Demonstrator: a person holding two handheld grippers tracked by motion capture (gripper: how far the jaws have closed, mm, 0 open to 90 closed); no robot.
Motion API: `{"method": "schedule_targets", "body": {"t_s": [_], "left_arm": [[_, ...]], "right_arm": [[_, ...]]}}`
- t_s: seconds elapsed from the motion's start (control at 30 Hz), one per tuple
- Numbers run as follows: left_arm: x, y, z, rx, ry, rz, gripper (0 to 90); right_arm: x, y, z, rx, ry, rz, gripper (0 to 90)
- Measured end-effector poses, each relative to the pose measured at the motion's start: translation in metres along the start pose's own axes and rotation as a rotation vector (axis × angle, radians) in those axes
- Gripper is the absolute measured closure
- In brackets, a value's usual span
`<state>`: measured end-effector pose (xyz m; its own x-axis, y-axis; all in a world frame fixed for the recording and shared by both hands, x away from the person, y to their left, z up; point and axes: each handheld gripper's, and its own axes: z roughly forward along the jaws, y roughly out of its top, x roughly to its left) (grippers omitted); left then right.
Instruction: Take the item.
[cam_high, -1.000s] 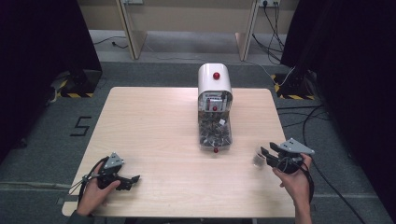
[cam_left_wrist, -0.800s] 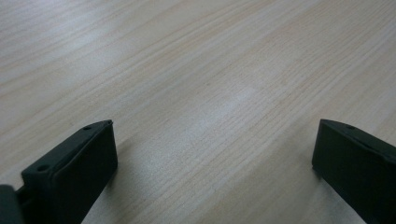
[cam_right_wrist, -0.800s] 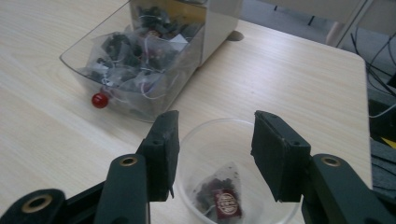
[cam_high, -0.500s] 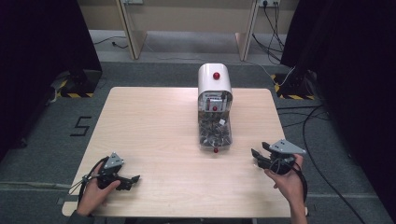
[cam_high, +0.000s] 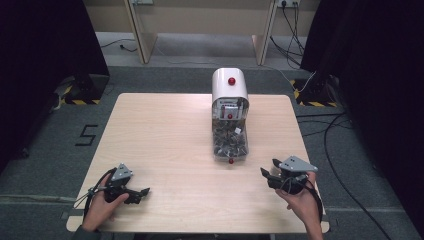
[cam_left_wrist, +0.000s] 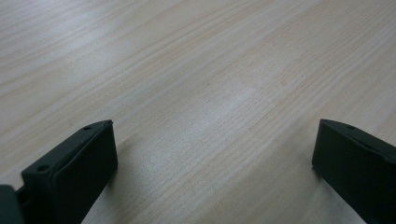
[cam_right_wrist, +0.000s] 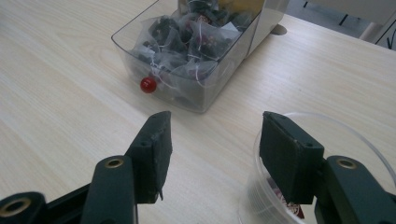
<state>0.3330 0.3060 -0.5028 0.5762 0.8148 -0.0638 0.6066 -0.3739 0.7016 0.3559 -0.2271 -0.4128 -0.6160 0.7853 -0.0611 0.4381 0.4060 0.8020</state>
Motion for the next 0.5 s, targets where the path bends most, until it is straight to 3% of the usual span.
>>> {"method": "schedule_targets", "body": {"t_s": [0.17,0.5], "left_arm": [[0.000,0.000,0.000,0.000,0.000,0.000,0.0],[0.000,0.000,0.000,0.000,0.000,0.000,0.0]], "right_arm": [[0.005,-0.007,-0.003,0.003,0.020,-0.014,43.6],[0.009,-0.003,-0.015,-0.033,0.005,-0.049,43.5]]}}
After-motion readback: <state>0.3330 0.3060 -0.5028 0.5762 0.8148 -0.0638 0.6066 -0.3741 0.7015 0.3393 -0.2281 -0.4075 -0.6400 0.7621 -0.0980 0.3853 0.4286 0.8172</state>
